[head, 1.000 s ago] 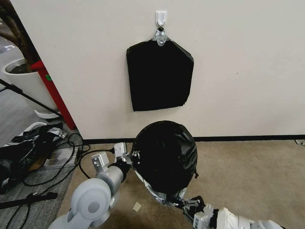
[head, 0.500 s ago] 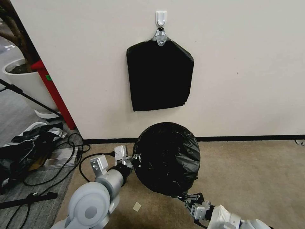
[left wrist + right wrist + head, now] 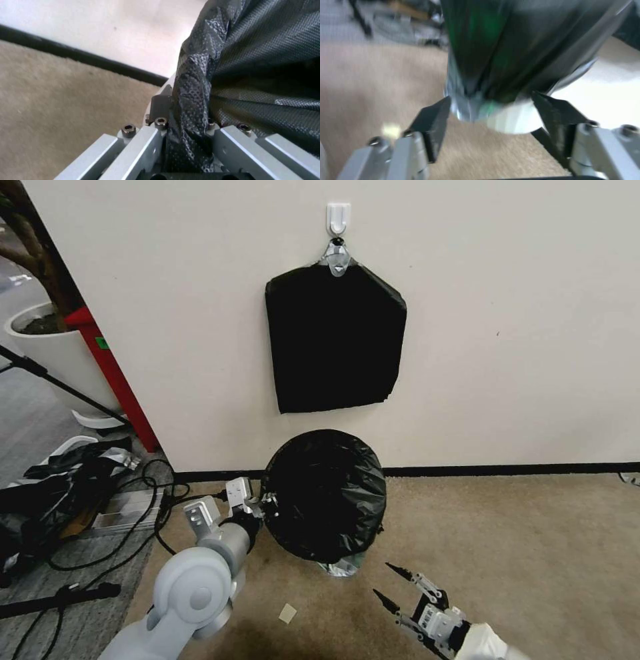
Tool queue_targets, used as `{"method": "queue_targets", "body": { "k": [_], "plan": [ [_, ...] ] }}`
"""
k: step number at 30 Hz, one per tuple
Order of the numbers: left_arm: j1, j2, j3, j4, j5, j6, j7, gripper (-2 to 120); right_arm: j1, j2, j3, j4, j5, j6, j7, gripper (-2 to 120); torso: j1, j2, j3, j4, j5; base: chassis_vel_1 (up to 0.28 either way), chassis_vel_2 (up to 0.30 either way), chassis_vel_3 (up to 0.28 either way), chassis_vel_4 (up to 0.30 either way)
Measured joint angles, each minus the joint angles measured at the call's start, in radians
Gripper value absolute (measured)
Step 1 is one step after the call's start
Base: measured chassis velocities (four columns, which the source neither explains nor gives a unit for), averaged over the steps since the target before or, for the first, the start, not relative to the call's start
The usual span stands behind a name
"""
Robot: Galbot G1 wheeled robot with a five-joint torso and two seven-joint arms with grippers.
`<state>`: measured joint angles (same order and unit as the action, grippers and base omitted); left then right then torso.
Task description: Place a trash bag onto the trash bin.
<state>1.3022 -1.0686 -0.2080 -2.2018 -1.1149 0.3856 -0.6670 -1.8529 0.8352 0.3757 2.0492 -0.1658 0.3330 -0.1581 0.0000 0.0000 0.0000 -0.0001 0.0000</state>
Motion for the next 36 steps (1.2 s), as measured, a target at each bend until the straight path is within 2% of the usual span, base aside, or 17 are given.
{"method": "queue_targets", "body": {
  "k": [1,2,3,5,6,9,11,13,15,16,17,18,19,25,29,33,36],
  "plan": [
    [0.002,-0.004,0.008,0.014,0.039,-0.015,0.012,3,-0.026,-0.006,0.010,0.041,0.045,-0.017,0.002,75,0.000,0.000,0.000,0.0002,0.0000,0.000,0.000,0.000,0.000],
    [0.006,-0.010,0.018,0.031,0.081,-0.032,0.023,3,-0.064,-0.015,0.024,0.102,0.109,-0.045,0.004,80,0.000,0.000,0.000,0.0001,-0.0001,0.000,0.000,0.000,0.000],
    [0.006,-0.010,0.018,0.031,0.081,-0.032,0.023,3,-0.064,-0.015,0.024,0.102,0.109,-0.045,0.004,80,0.000,0.000,0.000,0.0001,-0.0001,0.000,0.000,0.000,0.000],
    [0.016,-0.031,0.057,0.051,0.170,-0.073,0.034,3,-0.145,-0.037,0.040,0.255,0.251,-0.139,0.037,70,0.000,0.000,0.000,0.0000,-0.0004,0.000,0.000,0.000,0.000],
    [0.016,-0.031,0.057,0.051,0.170,-0.073,0.034,3,-0.145,-0.037,0.040,0.255,0.251,-0.139,0.037,70,0.000,0.000,0.000,0.0000,-0.0004,0.000,0.000,0.000,0.000],
    [0.027,-0.053,0.103,0.053,0.252,-0.111,0.035,3,-0.097,-0.040,-0.021,0.320,0.374,-0.281,0.115,58,0.000,0.000,0.000,0.0000,-0.0002,0.000,0.000,0.000,0.000],
    [0.028,-0.057,0.113,0.055,0.272,-0.119,0.035,3,-0.068,-0.037,-0.044,0.321,0.406,-0.310,0.137,54,0.000,0.000,0.000,0.0000,0.0001,0.000,0.000,0.000,0.000],
    [0.032,-0.072,0.151,0.065,0.338,-0.145,0.029,3,0.028,-0.023,-0.119,0.329,0.513,-0.389,0.206,43,0.000,0.000,0.000,0.0002,0.0004,0.000,0.000,0.000,0.000],
    [0.032,-0.078,0.161,0.067,0.356,-0.151,0.025,3,0.058,-0.018,-0.142,0.336,0.553,-0.417,0.228,39,0.000,0.000,0.000,0.0002,0.0002,0.000,0.000,0.000,0.000],
    [0.033,-0.088,0.179,0.072,0.394,-0.163,0.017,3,0.109,-0.008,-0.177,0.350,0.628,-0.468,0.272,32,0.000,0.000,0.000,0.0001,0.0001,0.000,0.000,0.000,0.000],
    [0.033,-0.091,0.183,0.073,0.402,-0.166,0.015,3,0.121,-0.006,-0.186,0.353,0.645,-0.482,0.285,30,0.000,0.000,0.000,0.0001,0.0002,0.000,0.000,0.000,0.000],
    [0.034,-0.105,0.204,0.078,0.439,-0.179,0.008,3,0.182,0.008,-0.225,0.362,0.709,-0.549,0.352,23,0.000,0.000,0.000,0.0002,-0.0001,0.000,0.000,0.000,0.000],
    [0.034,-0.105,0.204,0.078,0.439,-0.179,0.008,3,0.182,0.008,-0.225,0.362,0.709,-0.549,0.352,23,0.000,0.000,0.000,0.0002,-0.0001,0.000,0.000,0.000,0.000],
    [0.044,-0.150,0.253,0.104,0.550,-0.198,0.000,3,0.357,0.067,-0.321,0.352,0.892,-0.733,0.571,0,0.000,0.000,0.000,0.0001,0.0000,0.000,0.000,0.000,0.000],
    [0.048,-0.179,0.276,0.128,0.619,-0.208,-0.002,3,0.461,0.101,-0.366,0.325,0.978,-0.785,0.665,0,0.000,0.000,0.000,0.0000,0.0000,0.000,0.000,0.000,0.000],
    [0.052,-0.191,0.283,0.132,0.645,-0.212,-0.002,3,0.509,0.121,-0.391,0.306,1.002,-0.801,0.710,0,0.000,0.000,0.000,0.0001,0.0000,0.000,0.000,0.000,0.000],
    [0.066,-0.205,0.290,0.133,0.679,-0.216,-0.002,3,0.572,0.163,-0.431,0.261,1.013,-0.817,0.792,0,0.000,0.000,0.000,0.0002,0.0000,0.000,0.000,0.000,0.000]
  ]
}}
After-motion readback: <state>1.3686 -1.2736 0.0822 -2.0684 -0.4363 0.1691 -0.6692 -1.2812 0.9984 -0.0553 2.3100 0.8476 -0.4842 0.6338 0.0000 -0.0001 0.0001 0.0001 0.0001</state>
